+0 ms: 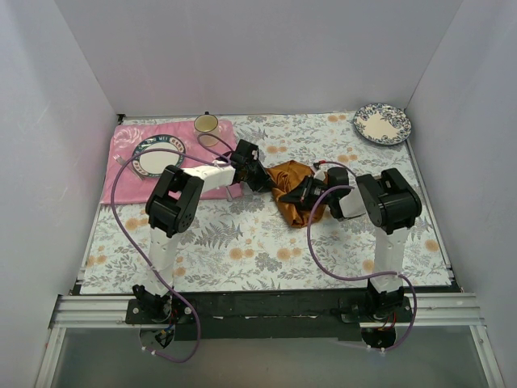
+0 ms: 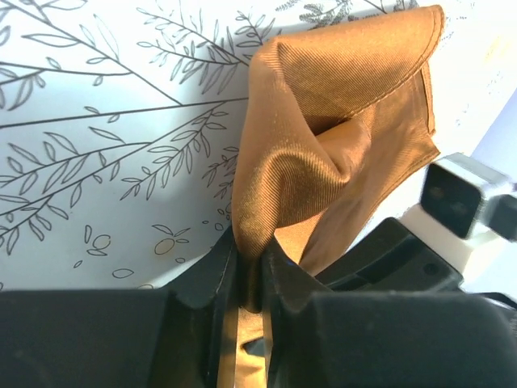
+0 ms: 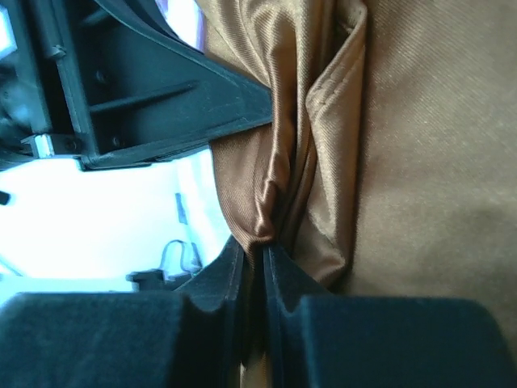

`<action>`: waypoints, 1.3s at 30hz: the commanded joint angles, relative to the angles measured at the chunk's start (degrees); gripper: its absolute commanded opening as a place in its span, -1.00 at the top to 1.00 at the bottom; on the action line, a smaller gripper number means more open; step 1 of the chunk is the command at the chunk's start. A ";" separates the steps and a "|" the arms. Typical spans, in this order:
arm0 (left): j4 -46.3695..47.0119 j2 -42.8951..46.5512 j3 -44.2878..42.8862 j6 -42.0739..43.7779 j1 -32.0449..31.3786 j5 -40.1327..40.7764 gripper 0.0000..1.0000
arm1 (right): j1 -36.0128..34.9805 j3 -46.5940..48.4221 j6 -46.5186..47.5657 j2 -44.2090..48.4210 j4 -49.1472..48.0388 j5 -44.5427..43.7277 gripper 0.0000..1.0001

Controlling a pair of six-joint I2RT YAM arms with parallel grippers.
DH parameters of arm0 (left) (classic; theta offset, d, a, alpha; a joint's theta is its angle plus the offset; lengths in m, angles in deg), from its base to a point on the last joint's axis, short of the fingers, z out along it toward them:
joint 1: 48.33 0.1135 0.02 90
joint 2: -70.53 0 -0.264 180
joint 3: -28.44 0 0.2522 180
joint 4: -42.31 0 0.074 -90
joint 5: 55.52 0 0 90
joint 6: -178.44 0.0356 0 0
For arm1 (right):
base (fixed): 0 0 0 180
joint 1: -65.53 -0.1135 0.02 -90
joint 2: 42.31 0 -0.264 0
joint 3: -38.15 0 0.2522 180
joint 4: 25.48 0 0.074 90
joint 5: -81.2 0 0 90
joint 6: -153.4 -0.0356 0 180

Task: Fold the napkin, place the utensils inside, and roll it up
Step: Roll the napkin with the utensil

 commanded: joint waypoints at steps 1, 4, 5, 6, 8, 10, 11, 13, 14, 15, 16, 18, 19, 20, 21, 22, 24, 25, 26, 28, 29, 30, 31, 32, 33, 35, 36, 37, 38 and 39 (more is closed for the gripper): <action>-5.55 -3.73 0.73 5.90 -0.35 7.55 1.00 | -0.96 7.23 22.44 6.98 27.01 -3.63 0.53; -6.25 -4.25 0.29 6.69 -0.35 6.41 1.00 | -2.19 16.54 38.89 10.06 49.16 -12.05 0.22; -6.52 -4.34 0.20 6.78 -0.44 6.32 1.00 | -2.36 18.41 42.58 11.11 53.04 -14.45 0.16; -6.61 -4.34 0.03 6.87 -0.44 5.97 1.00 | -2.89 20.00 47.40 11.47 60.21 -16.47 0.11; -7.48 -4.52 -0.76 7.31 -0.35 5.44 1.00 | -3.50 24.03 51.65 12.52 64.92 -21.49 -0.01; -8.62 -4.96 -2.34 7.49 -0.35 4.91 1.00 | -5.70 25.90 57.01 13.40 69.93 -27.96 -0.28; -9.93 -5.13 -2.96 7.75 -0.44 4.39 1.00 | -6.75 26.77 58.33 14.36 71.00 -30.44 -0.30; -10.91 -5.39 -3.84 7.84 -0.44 3.86 1.00 | -10.09 27.22 60.97 15.33 72.06 -37.02 -0.31; -12.04 -5.57 -4.71 7.84 -0.44 3.51 1.00 | -11.32 27.22 61.50 16.21 71.98 -39.15 -0.31; -12.93 -5.92 -5.59 7.75 -0.44 3.42 1.00 | -14.03 27.22 61.86 16.56 71.89 -41.34 -0.32; -13.89 -6.36 -6.21 7.75 -0.35 3.24 1.00 | -15.62 27.14 62.64 16.91 71.71 -46.41 -0.32; -16.01 -6.63 -7.62 7.49 -0.35 2.80 1.00 | -19.65 27.22 62.74 17.01 71.19 -50.92 -0.32; -16.27 -6.63 -7.80 7.31 -0.35 2.63 1.00 | -20.90 27.22 62.74 17.01 70.84 -54.69 -0.33; -16.36 -6.54 -7.80 7.23 -0.44 2.45 1.00 | -22.04 27.14 62.74 16.83 69.79 -56.47 -0.33; -16.54 -6.37 -7.71 6.70 -0.44 2.28 1.00 | -24.32 26.87 62.74 16.74 69.17 -59.44 -0.33; -16.63 -6.36 -7.80 6.35 -0.35 2.10 1.00 | -25.12 26.87 62.74 16.39 68.73 -60.60 -0.33; -16.71 -6.54 -7.80 5.47 -0.26 0.44 1.00 | -27.66 26.70 62.74 15.60 66.98 -64.46 -0.33; -16.89 -6.71 -7.89 5.12 -0.09 -0.01 1.00 | -28.20 26.78 62.74 15.08 66.44 -65.87 -0.33; -16.98 -6.89 -7.97 5.03 -0.09 -0.36 1.00 | -28.81 26.96 62.74 13.85 66.26 -67.11 -0.33; -17.42 -6.98 -8.15 4.85 0.00 -0.98 1.00 | -30.66 27.13 65.11 12.62 65.30 -71.94 -0.32; -17.50 -6.89 -8.15 4.85 0.18 -1.07 1.00 | -31.71 27.05 66.07 11.57 65.03 -73.34 -0.32; -17.59 -6.80 -8.24 4.94 0.18 -0.98 1.00 | -32.16 26.87 66.78 11.21 63.99 -75.71 -0.31; -17.94 -6.80 -8.24 5.11 0.27 -0.98 1.00 | -32.60 25.65 67.48 10.94 62.93 -76.69 -0.31; -18.12 -6.80 -8.33 5.20 0.44 -1.15 1.00 | -32.95 24.94 68.09 10.77 61.53 -77.05 -0.31; -18.12 -6.72 -8.33 5.38 0.44 -1.42 1.00 | -32.86 24.76 68.62 10.50 60.91 -76.44 -0.30; -18.30 -6.71 -8.24 5.82 0.70 -2.12 1.00 | -32.86 24.50 69.24 9.45 60.73 -77.48 -0.29; -18.38 -6.63 -8.24 5.99 0.79 -2.30 1.00 | -32.78 24.06 69.68 9.36 60.20 -77.66 -0.29; -18.38 -6.63 -8.06 6.17 0.79 -2.65 1.00 | -32.69 23.54 69.94 9.45 58.89 -77.49 -0.28; -18.30 -6.71 -7.89 6.34 1.05 -3.08 1.00 | -32.43 22.57 70.21 9.45 58.27 -77.14 -0.26; -18.21 -6.80 -7.89 6.52 1.14 -3.52 1.00 | -32.25 22.30 70.30 9.45 58.00 -76.44 -0.22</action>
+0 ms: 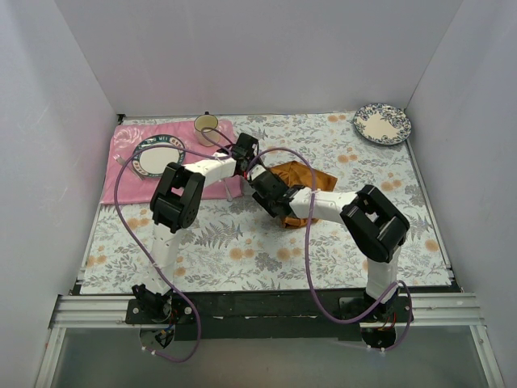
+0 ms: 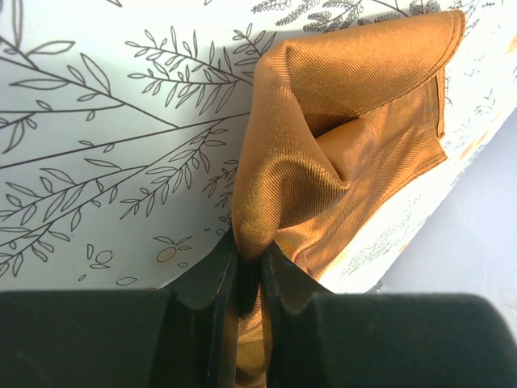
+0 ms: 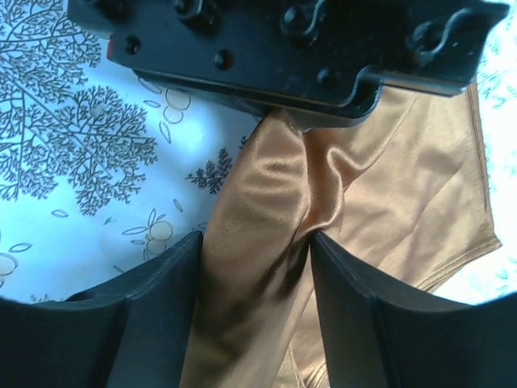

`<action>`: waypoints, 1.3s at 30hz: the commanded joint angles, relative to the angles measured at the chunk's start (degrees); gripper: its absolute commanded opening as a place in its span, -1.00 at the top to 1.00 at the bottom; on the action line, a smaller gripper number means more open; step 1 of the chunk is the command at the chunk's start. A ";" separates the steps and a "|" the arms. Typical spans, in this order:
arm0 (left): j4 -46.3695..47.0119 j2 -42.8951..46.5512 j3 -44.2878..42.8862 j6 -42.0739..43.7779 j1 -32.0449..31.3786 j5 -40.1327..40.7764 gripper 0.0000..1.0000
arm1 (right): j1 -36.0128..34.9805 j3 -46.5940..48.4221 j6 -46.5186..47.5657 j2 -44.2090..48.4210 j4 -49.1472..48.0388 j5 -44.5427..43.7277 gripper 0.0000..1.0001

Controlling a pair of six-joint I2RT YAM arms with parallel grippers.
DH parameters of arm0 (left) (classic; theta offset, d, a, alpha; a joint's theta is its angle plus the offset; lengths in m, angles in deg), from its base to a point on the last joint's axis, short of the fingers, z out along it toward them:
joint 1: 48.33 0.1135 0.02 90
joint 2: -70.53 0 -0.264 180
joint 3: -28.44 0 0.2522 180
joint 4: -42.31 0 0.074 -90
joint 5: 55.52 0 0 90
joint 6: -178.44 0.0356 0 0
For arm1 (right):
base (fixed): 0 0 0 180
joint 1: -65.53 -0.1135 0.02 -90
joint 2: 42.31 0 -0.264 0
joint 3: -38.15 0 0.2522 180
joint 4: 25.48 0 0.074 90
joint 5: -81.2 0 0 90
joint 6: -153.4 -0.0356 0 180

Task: Fold the napkin, place the utensils inside, and roll it up
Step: Roll the napkin with the utensil

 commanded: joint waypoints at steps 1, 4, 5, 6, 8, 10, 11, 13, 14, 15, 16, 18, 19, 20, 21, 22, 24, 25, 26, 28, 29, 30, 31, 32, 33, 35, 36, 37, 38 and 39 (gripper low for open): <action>-7.56 -2.61 1.40 2.43 0.01 0.43 1.00 | 0.19 -1.85 2.35 -0.78 -5.12 -1.40 -0.19; -7.65 -2.52 1.49 3.40 0.10 -0.54 1.00 | 1.33 -3.60 1.82 -0.70 -6.26 0.35 -0.07; -7.65 -2.61 1.49 3.75 0.27 -1.15 1.00 | 2.37 -4.05 1.64 -0.69 -6.70 1.23 -0.02; -7.65 -2.52 1.40 4.28 0.45 -1.59 1.00 | 2.91 -4.31 1.21 -0.78 -6.62 3.24 0.12; -7.48 -2.87 1.32 5.07 0.54 -2.47 1.00 | 4.40 -5.01 0.42 -0.78 -6.96 5.27 0.22; -7.91 -3.22 0.44 7.00 0.62 -3.53 1.00 | 5.54 -5.63 0.06 -0.78 -7.32 9.66 0.38; -8.18 -3.57 -0.09 7.79 0.71 -3.44 1.00 | 6.59 -5.63 -0.29 -0.96 -7.14 11.33 0.45; -8.26 -4.10 -1.32 10.15 0.80 -3.96 1.00 | 7.83 -5.54 -0.73 -1.22 -7.05 17.47 0.68; -8.27 -4.36 -1.76 10.95 0.80 -4.49 1.00 | 9.31 -5.28 -0.99 -1.40 -6.71 20.19 0.75; -8.18 -5.15 -2.98 11.74 0.80 -5.02 1.00 | 10.02 -5.02 -1.17 -1.48 -6.36 26.66 0.93; -8.96 -5.59 -3.51 13.14 0.71 -5.89 1.00 | 10.55 -4.84 -1.52 -1.57 -6.26 28.38 0.97; -8.97 -6.03 -4.31 14.29 0.89 -6.08 1.00 | 12.31 -4.49 -3.09 -1.57 -6.09 35.54 0.97; -9.41 -5.69 -4.57 14.82 0.89 -5.38 0.94 | 13.19 -4.31 -4.15 -1.83 -5.83 38.04 0.97; -8.89 -5.07 -3.96 14.91 0.89 -4.85 0.81 | 15.02 -4.40 -4.33 -1.84 -6.09 40.67 0.97; -8.01 -4.20 -3.00 14.83 0.97 -4.24 0.68 | 16.08 -4.58 -6.34 -1.92 -6.44 45.92 0.97; -6.00 -1.93 -0.82 14.65 0.89 -3.45 0.53 | 16.97 -4.75 -8.88 -1.93 -7.40 48.24 0.97; -4.76 -0.07 0.52 14.21 0.89 -1.25 0.12 | 19.34 -5.98 -11.53 -1.84 -9.24 54.89 0.97; -4.32 1.60 0.96 14.12 0.97 -0.46 0.01 | 19.96 -6.42 -14.50 -1.84 -9.51 56.59 0.97; -3.96 2.40 1.92 13.86 0.89 0.50 -0.10 | 21.27 -6.94 -16.36 -1.92 -13.43 58.26 0.97; -2.38 5.20 3.33 13.42 1.15 1.13 -0.19 | 22.42 -8.79 -21.70 -2.71 -17.23 64.32 0.97; -1.68 6.35 5.08 13.25 1.06 1.48 -0.23 | 23.29 -9.14 -23.22 -3.15 -20.21 65.91 0.97; -0.28 7.32 6.05 12.64 1.15 1.65 -0.25 | 23.65 -10.37 -24.80 -3.50 -22.76 69.32 0.97; 0.08 8.20 6.76 12.37 1.15 1.92 -0.28 | 24.18 -11.07 -26.82 -4.29 -24.88 70.57 0.97; 0.26 9.60 7.72 12.19 1.24 2.01 -0.30 | 24.88 -11.52 -29.53 -4.65 -28.29 71.54 0.97; 0.34 10.13 8.08 11.84 1.33 2.36 -0.34 | 25.32 -12.74 -31.47 -5.00 -30.41 73.73 0.97; 0.70 11.80 9.13 11.49 1.33 2.71 -0.51 | 26.90 -14.06 -37.26 -6.14 -34.72 75.67 0.97; 0.61 12.42 10.18 11.05 1.33 3.41 -0.53 | 27.52 -14.77 -39.47 -6.58 -39.61 77.86 0.97; 0.70 12.86 10.80 10.61 1.33 3.85 -0.55 | 28.39 -16.16 -41.58 -7.37 -42.19 78.57 0.97; 0.78 13.47 11.33 10.17 1.33 4.11 -0.59 | 28.92 -16.79 -43.95 -7.90 -44.30 79.19 0.97; 1.57 14.61 12.90 9.82 1.33 4.12 -0.64 | 29.28 -17.40 -48.15 -8.95 -49.45 80.76 0.97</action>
